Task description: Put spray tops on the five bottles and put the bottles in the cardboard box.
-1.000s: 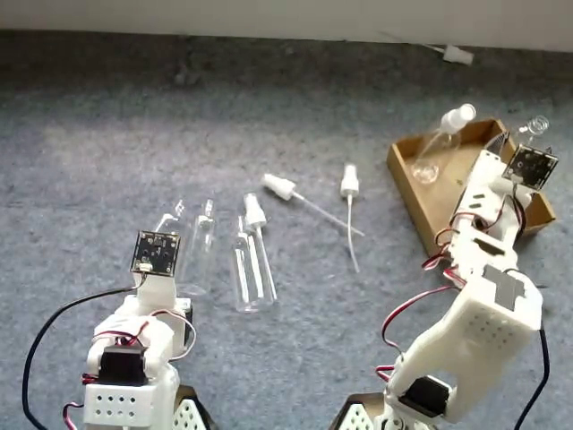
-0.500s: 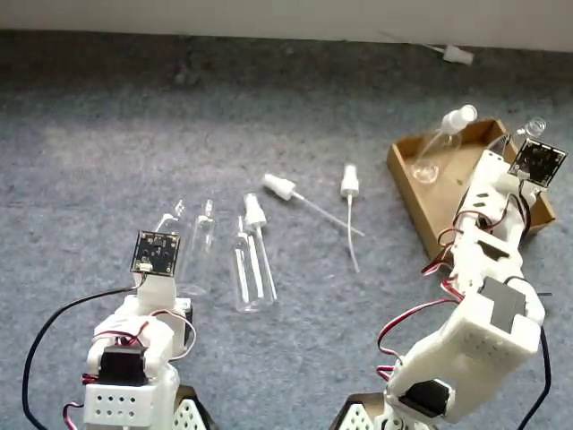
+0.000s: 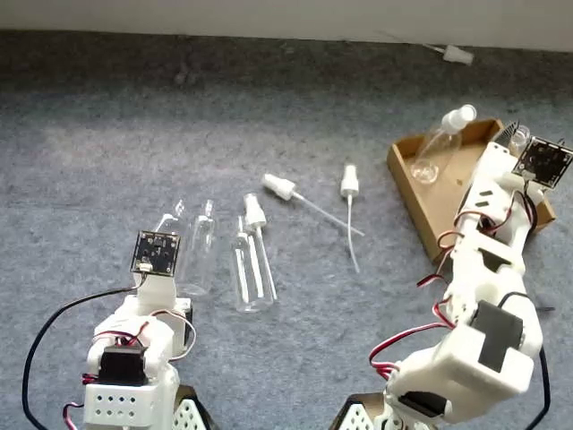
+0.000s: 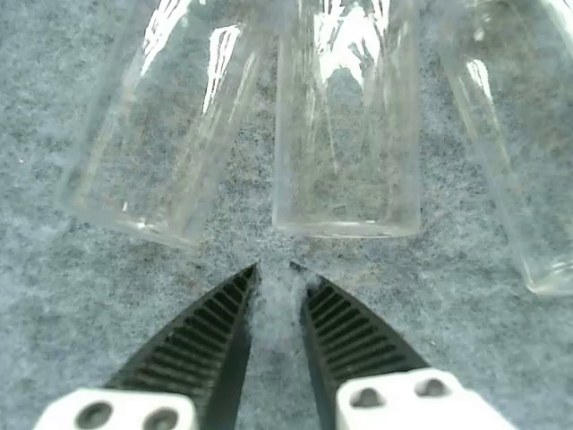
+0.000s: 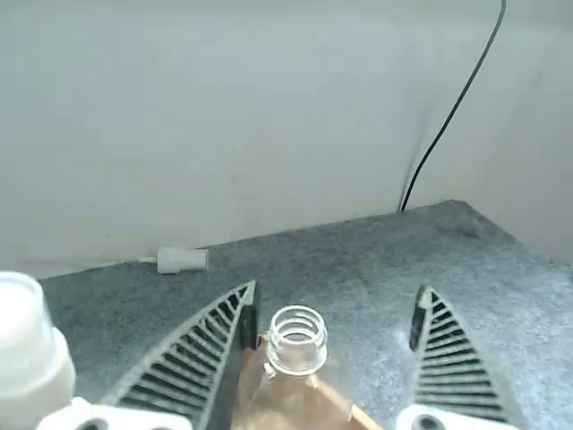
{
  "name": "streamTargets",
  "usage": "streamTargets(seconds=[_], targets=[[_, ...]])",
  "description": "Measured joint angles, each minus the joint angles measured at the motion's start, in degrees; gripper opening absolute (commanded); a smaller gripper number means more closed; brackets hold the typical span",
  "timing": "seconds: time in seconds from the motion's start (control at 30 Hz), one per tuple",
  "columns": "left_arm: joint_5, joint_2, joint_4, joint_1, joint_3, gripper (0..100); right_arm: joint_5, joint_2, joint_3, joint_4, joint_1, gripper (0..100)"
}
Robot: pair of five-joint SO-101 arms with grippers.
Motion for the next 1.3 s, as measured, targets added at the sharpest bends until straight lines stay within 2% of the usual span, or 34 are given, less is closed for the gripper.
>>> streamTargets(seconds=[0.4, 0.73, 1.13, 1.3], targets=[[0.0, 0.0, 0.0, 0.0, 0.0, 1, 0.0, -17.6, 0.1, 28.3, -0.2, 23.1], [0.0, 0.0, 0.0, 0.0, 0.0, 1, 0.0, -33.3, -1.3, 56.2, -0.3, 23.1], [0.0, 0.0, 0.0, 0.0, 0.0, 1, 0.0, -35.3, -32.1, 103.1, -0.8, 23.1], [0.0, 0.0, 0.0, 0.0, 0.0, 1, 7.2, -33.6, -41.8, 119.5, -6.9, 23.1]])
